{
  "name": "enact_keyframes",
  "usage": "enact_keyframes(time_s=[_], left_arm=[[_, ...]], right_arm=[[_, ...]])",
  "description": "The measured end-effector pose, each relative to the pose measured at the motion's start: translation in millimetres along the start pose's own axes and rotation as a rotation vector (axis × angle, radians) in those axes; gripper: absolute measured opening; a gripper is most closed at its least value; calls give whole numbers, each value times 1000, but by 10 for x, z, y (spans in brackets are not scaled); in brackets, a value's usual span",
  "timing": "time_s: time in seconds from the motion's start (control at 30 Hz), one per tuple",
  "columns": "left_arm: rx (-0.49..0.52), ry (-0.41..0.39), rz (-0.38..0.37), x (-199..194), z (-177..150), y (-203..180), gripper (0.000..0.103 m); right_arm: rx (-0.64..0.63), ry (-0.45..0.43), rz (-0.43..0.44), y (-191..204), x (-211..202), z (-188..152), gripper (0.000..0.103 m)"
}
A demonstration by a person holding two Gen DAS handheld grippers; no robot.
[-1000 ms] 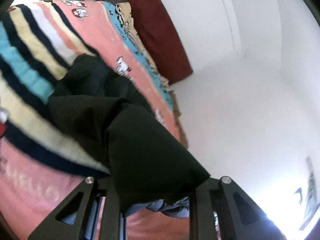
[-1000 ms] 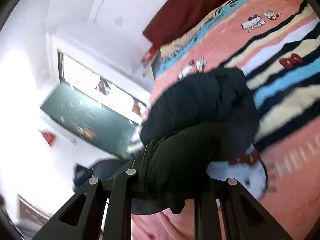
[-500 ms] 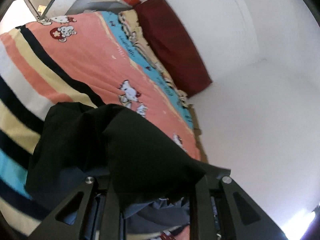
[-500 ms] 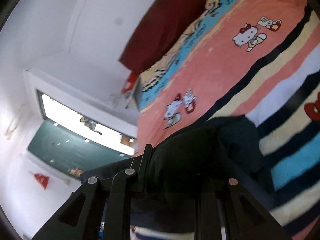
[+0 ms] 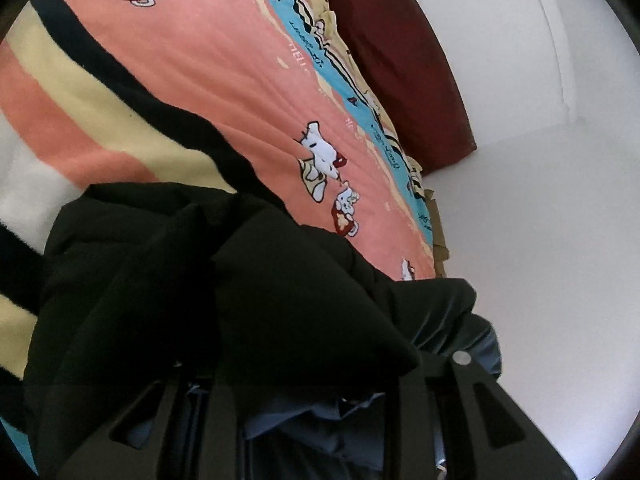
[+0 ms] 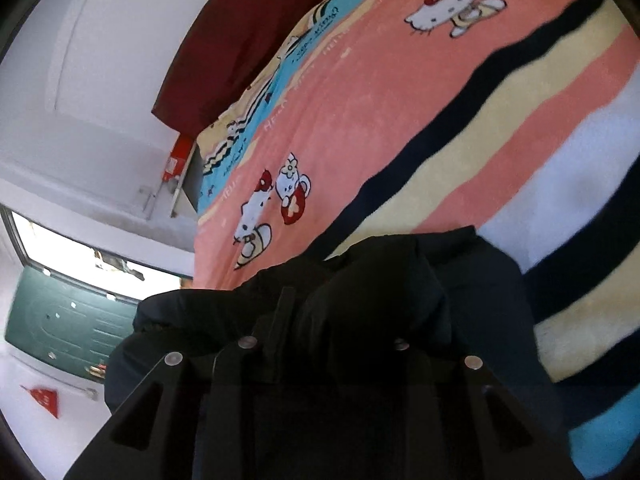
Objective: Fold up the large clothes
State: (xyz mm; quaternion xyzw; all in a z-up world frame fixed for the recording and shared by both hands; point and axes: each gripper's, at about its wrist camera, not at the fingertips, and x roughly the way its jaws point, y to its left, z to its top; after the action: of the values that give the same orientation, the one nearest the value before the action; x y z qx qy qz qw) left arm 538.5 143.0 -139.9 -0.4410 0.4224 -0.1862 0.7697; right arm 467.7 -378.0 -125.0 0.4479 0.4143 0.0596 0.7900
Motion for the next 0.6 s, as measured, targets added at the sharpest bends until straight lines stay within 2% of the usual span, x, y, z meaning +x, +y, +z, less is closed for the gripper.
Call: enact_keyframes(time_s=[0.07,0.1,0.13,0.2,0.27,0.33,0.47,0.57,0.6], left_arm=[[-26,0,-41,-42,22,19,28],[-29,0,-56,-52,32,22,33],[-23,-3,-83,-86,39,2,42],[-2,-31,-133,-212,50,-67,55],[-4,-58,-144,-301,87,-115,58],[-16,-77,-148,-387,136,-153,58],[38,-114,-102,-672,157,-318,58],[118,-122,-25,-880,82,-504,58],[168,-116,22,-906,24,-610,58]], right_arm=[[29,-3,38,-45,-30,-5,33],[43,-3,61,-72,-61,-2,39],[45,-3,77,-71,-94,-4,48],[29,-6,91,-37,-166,-5,58],[-8,-12,76,39,-244,8,63],[-26,-17,72,102,-298,34,76],[-54,-46,76,224,-505,76,78],[-102,-73,53,366,-710,45,79],[-129,-78,36,430,-764,13,80]])
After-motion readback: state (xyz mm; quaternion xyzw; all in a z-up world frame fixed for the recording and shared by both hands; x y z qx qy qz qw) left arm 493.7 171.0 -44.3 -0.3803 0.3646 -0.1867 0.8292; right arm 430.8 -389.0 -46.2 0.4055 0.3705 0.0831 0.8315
